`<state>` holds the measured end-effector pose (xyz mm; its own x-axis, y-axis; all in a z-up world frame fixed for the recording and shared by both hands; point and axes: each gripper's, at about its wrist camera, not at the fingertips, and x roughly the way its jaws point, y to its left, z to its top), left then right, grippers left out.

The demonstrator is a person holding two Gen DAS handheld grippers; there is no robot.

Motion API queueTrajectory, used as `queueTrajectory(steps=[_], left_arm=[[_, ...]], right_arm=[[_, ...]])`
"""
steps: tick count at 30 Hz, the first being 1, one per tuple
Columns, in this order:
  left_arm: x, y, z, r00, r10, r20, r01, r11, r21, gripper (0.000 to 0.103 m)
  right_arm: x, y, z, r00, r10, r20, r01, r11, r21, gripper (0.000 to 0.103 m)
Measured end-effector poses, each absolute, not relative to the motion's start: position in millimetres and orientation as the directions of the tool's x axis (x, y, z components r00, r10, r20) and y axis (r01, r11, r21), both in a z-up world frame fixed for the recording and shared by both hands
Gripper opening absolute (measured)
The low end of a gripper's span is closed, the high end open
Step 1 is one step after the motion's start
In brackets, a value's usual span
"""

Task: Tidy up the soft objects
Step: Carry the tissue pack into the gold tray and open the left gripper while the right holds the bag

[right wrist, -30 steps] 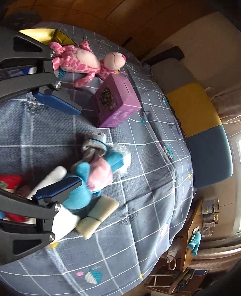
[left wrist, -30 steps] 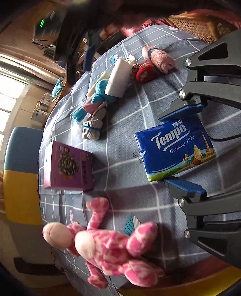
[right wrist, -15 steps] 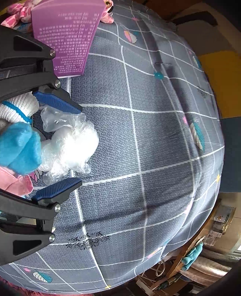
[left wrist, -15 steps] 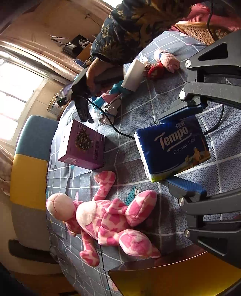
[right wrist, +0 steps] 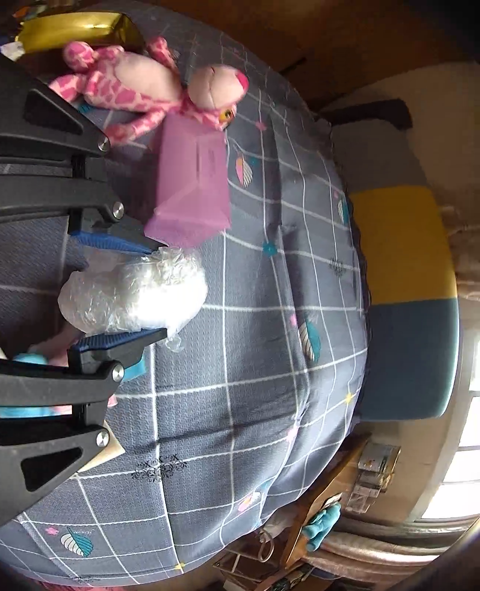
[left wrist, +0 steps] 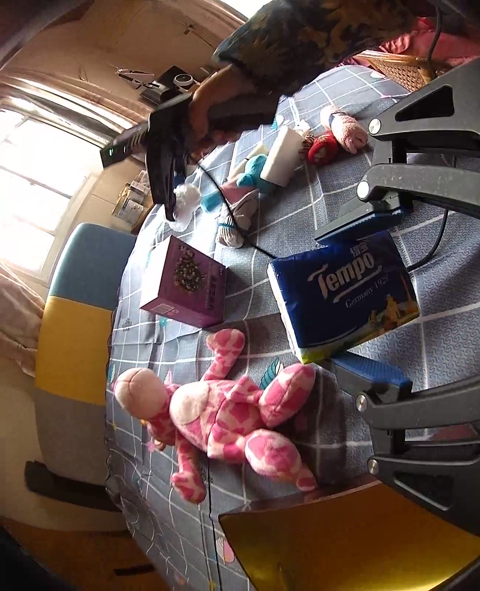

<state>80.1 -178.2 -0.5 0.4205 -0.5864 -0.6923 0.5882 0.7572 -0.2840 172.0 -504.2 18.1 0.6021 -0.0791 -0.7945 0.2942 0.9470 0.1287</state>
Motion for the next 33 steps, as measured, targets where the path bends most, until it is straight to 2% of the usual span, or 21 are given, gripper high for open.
queueTrajectory(steps=[9, 15, 19, 23, 33], left_arm=[[71.7, -125.7, 24.8, 0.534, -0.522, -0.665, 0.512, 0.826, -0.236, 0.058], [75.5, -69.1, 22.7, 0.589, -0.441, -0.678, 0.412, 0.885, -0.218, 0.058], [86.9, -29.2, 8.1, 0.588, -0.391, -0.708, 0.326, 0.916, -0.236, 0.058], [116.3, 6.8, -6.6, 0.573, -0.352, -0.740, 0.229, 0.936, -0.268, 0.058], [200.0, 3.0, -26.7, 0.562, -0.264, -0.784, 0.156, 0.964, -0.213, 0.059]], right_arm=[[85.3, -392.7, -4.3, 0.563, 0.104, -0.820, 0.105, 0.975, 0.196, 0.037], [39.5, -326.6, -40.8, 0.508, 0.134, -0.851, 0.045, 0.982, 0.182, 0.037], [28.9, -303.5, -75.2, 0.450, 0.109, -0.886, 0.058, 0.987, 0.151, 0.037], [22.4, -300.9, -86.8, 0.461, 0.105, -0.881, 0.096, 0.981, 0.167, 0.037], [25.8, -305.8, -93.3, 0.440, 0.118, -0.890, 0.142, 0.970, 0.199, 0.039]])
